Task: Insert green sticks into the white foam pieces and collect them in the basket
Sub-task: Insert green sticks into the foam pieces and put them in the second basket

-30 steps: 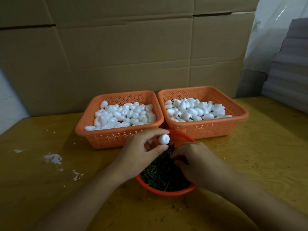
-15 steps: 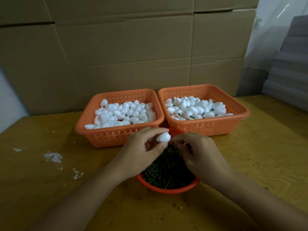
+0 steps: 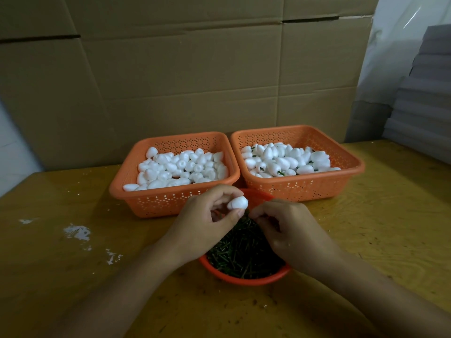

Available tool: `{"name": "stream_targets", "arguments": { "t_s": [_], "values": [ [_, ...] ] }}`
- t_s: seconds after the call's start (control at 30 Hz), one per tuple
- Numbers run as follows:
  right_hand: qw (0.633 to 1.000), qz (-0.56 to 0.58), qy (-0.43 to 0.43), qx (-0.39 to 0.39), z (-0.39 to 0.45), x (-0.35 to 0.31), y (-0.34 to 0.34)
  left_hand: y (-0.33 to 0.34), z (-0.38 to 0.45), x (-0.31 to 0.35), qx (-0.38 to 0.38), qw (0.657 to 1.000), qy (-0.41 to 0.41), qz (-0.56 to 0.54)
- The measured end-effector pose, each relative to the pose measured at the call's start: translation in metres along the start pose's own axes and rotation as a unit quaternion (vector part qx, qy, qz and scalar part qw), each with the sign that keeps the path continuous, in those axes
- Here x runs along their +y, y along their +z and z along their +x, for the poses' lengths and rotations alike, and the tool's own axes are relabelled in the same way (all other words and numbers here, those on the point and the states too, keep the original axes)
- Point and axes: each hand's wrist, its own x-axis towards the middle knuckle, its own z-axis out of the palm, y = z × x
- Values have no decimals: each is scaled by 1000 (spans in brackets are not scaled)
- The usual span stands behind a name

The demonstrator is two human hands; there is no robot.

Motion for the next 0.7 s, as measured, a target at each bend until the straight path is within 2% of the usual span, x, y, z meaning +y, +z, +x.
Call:
{"name": "stream_targets", "arguments": {
  "t_s": [0.23,0.6,0.7],
  "values": [
    [1000,2,-1,-5,1,0,0,-1,0,3,22,997,37,63],
    [1000,5,1,-11,0,-1,0,0,1,1,16,997,29,72],
    [1000,3,-1,-6,0,-1,-1,-1,0,2,2,999,18,31]
  ]
}}
